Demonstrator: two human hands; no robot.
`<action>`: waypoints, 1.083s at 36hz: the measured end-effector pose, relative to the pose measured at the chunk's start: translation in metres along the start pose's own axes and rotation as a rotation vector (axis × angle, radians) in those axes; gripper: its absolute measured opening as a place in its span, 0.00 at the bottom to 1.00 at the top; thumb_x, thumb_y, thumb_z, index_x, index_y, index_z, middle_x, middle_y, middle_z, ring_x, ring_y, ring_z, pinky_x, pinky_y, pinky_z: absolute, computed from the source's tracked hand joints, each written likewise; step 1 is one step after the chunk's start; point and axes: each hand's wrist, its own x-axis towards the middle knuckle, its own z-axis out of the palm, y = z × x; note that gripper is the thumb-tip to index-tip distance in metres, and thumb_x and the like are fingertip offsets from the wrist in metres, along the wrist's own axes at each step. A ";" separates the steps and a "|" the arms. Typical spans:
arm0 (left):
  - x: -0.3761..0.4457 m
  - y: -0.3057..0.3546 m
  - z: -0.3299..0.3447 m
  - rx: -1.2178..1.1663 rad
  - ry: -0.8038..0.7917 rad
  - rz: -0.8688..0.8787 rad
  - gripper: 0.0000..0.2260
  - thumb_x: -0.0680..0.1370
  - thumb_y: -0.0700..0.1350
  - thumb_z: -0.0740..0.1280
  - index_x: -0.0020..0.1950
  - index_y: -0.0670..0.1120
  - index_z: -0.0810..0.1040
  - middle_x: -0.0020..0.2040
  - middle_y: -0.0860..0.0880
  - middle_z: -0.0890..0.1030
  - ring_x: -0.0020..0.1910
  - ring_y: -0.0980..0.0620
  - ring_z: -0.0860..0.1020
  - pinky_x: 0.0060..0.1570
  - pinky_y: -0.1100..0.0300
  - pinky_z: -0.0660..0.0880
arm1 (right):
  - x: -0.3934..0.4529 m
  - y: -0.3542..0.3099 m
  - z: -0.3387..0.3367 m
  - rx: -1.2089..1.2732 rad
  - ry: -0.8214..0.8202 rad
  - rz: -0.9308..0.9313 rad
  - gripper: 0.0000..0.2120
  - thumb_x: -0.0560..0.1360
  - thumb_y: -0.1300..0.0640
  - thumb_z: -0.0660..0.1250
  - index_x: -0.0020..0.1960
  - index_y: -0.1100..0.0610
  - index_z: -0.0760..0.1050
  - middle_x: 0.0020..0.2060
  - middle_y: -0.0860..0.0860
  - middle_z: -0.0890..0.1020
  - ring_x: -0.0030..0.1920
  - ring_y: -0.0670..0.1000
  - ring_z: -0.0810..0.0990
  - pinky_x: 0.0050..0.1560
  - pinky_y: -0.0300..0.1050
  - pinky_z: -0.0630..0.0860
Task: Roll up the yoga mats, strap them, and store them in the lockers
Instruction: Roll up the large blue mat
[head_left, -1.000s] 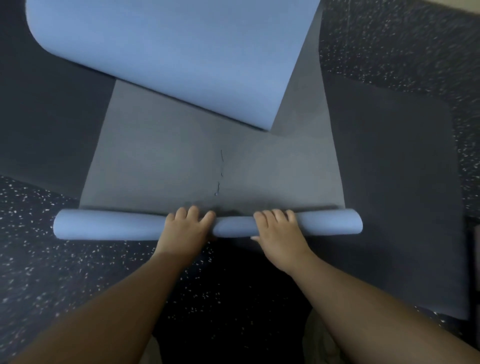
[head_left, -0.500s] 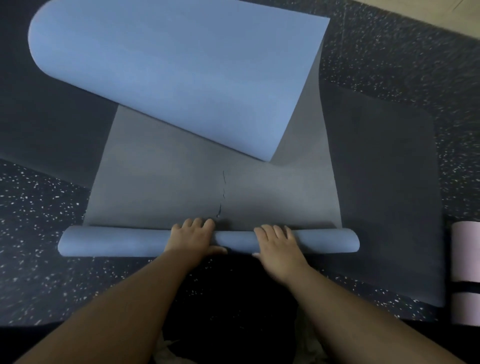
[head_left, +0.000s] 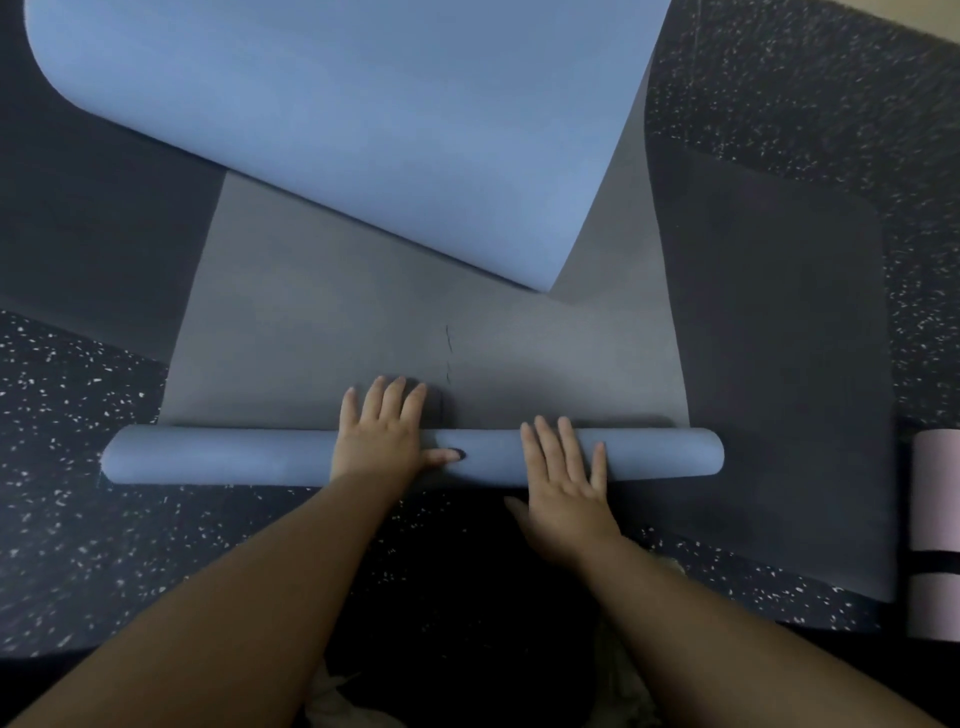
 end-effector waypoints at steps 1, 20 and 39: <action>0.002 -0.001 0.000 -0.041 0.052 0.003 0.46 0.67 0.73 0.41 0.72 0.44 0.69 0.70 0.42 0.71 0.70 0.41 0.67 0.70 0.40 0.57 | 0.005 0.002 -0.005 0.020 -0.075 0.000 0.39 0.79 0.37 0.47 0.78 0.56 0.32 0.78 0.51 0.38 0.76 0.53 0.31 0.69 0.60 0.25; -0.008 0.006 0.013 -0.035 0.246 0.185 0.26 0.77 0.55 0.55 0.71 0.43 0.68 0.67 0.42 0.75 0.67 0.41 0.69 0.67 0.42 0.55 | 0.081 0.021 -0.053 0.144 -0.272 -0.047 0.41 0.74 0.29 0.57 0.79 0.47 0.48 0.77 0.49 0.51 0.78 0.53 0.45 0.75 0.60 0.41; 0.043 0.005 -0.016 -0.016 -0.047 0.117 0.38 0.76 0.69 0.51 0.79 0.52 0.43 0.80 0.51 0.45 0.78 0.51 0.41 0.75 0.47 0.40 | 0.061 -0.006 -0.015 0.067 0.529 -0.049 0.23 0.73 0.48 0.56 0.63 0.58 0.73 0.60 0.56 0.78 0.63 0.55 0.69 0.66 0.58 0.59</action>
